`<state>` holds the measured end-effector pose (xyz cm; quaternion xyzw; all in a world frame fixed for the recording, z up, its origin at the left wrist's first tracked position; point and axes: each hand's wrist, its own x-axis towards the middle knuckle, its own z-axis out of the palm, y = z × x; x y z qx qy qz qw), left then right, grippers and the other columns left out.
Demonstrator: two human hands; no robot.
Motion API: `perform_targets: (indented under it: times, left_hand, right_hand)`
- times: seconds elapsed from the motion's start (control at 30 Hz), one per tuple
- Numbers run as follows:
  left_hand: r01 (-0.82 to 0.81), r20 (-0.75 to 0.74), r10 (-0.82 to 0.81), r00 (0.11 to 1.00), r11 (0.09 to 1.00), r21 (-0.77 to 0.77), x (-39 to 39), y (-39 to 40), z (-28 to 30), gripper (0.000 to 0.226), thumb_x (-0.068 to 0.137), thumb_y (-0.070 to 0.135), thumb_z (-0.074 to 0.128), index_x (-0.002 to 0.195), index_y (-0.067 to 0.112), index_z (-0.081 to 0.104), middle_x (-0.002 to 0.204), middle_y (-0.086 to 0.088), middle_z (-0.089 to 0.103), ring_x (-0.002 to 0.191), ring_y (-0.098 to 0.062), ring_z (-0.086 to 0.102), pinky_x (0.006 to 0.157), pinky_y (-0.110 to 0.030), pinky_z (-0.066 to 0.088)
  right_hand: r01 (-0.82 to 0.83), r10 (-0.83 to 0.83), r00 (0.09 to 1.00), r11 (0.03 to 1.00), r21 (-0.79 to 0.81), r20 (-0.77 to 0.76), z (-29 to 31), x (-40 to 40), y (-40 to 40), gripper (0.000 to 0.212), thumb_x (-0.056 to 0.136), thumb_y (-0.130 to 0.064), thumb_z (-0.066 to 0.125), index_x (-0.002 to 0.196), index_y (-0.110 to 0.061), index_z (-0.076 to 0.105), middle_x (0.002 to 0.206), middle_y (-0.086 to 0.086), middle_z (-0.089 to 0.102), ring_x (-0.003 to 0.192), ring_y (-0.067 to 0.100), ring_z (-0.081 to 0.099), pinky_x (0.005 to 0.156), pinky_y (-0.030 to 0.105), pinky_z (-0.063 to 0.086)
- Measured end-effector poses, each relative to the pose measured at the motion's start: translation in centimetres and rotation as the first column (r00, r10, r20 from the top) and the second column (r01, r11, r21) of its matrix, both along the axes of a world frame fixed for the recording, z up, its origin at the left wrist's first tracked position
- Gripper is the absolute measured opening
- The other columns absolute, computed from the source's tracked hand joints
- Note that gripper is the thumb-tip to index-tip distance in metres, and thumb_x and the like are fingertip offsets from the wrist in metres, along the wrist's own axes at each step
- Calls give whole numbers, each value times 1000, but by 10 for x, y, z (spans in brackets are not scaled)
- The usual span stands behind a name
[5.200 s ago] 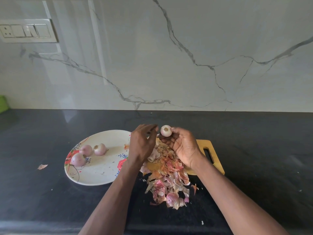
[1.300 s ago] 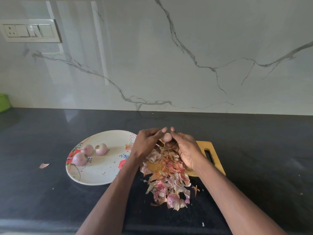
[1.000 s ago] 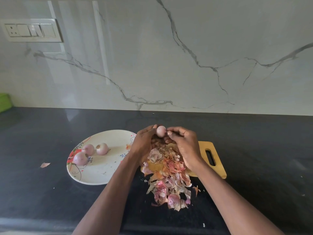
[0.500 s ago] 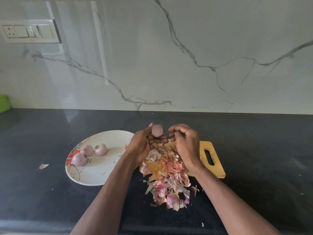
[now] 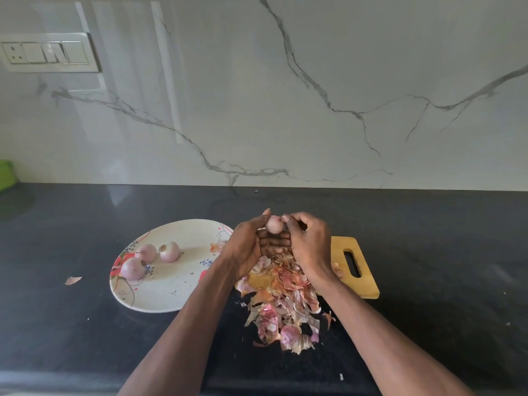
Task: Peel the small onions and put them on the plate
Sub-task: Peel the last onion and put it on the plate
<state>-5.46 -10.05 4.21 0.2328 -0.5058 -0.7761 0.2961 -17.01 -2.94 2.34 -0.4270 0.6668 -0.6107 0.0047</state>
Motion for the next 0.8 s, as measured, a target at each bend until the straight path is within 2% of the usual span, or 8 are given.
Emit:
perform_targets:
  times: [0.1, 0.17, 0.23, 0.3, 0.37, 0.5, 0.67, 0.8]
  left_hand:
    - [-18, -34, 19, 999, 999, 35, -1, -2, 1, 39, 108, 29, 42, 110, -5, 59, 85, -25, 70, 62, -25, 69, 47, -26, 54]
    - [-44, -40, 46, 998, 998, 39, 1, -4, 1, 39, 110, 31, 38, 110, -3, 58, 80, -22, 69, 57, -23, 64, 43, -25, 49]
    - [-73, -41, 75, 996, 997, 39, 2, -6, 0, 42, 110, 34, 35, 110, -2, 58, 75, -18, 66, 52, -21, 59, 40, -25, 44]
    - [-94, -24, 95, 995, 995, 37, 3, -7, 0, 45, 110, 38, 35, 109, -1, 58, 71, -14, 63, 49, -19, 54, 36, -24, 38]
    - [-106, 16, 106, 994, 994, 30, 1, -6, 0, 47, 109, 42, 36, 102, 1, 59, 68, -9, 58, 46, -15, 48, 34, -21, 31]
    - [-147, 36, 146, 989, 989, 33, 0, -5, -1, 44, 107, 43, 41, 87, 6, 55, 62, -2, 50, 43, -10, 35, 32, -20, 23]
    - [-85, -107, 98, 989, 988, 126, -2, -3, 2, 38, 108, 39, 40, 95, 6, 54, 64, -2, 43, 44, -8, 29, 35, -19, 19]
    - [-16, -175, 55, 983, 976, 216, 1, -12, 0, 37, 109, 40, 35, 105, 6, 50, 62, 1, 41, 41, -8, 30, 31, -19, 21]
  right_hand:
    - [60, -60, 998, 998, 27, 5, 1, -2, 1, 22, 95, 5, 57, 101, -9, 73, 98, -3, 70, 88, 5, 65, 71, 5, 47]
    - [91, -93, 995, 995, -30, -48, 1, -5, 4, 24, 92, 2, 55, 86, -10, 75, 86, -3, 72, 76, 4, 62, 68, 20, 53]
    - [100, -107, 990, 992, -84, -90, 2, -5, 6, 29, 92, -20, 54, 72, -10, 72, 66, -2, 67, 57, 7, 53, 56, 40, 52]
    - [98, -129, 956, 987, -129, -265, 0, -3, 5, 27, 90, -21, 53, 91, -9, 76, 77, 1, 70, 69, 11, 55, 66, 44, 54]
    - [91, -125, 861, 992, -91, -492, -4, -2, 2, 48, 82, 2, 53, 126, -10, 68, 105, 6, 69, 95, 16, 53, 84, 42, 53]
    - [99, 2, 718, 990, 104, -697, -8, -3, -2, 79, 71, 14, 56, 142, -19, 56, 126, 13, 58, 112, 26, 43, 87, 49, 51]
    - [228, 38, 701, 935, 274, -712, -8, 4, 0, 36, 76, 6, 66, 109, -6, 74, 130, 11, 59, 116, 29, 45, 93, 45, 44]
    - [111, -4, 837, 980, 163, -548, -8, -4, 3, 23, 90, 3, 67, 112, 0, 73, 100, 12, 74, 86, 23, 66, 71, 29, 58]
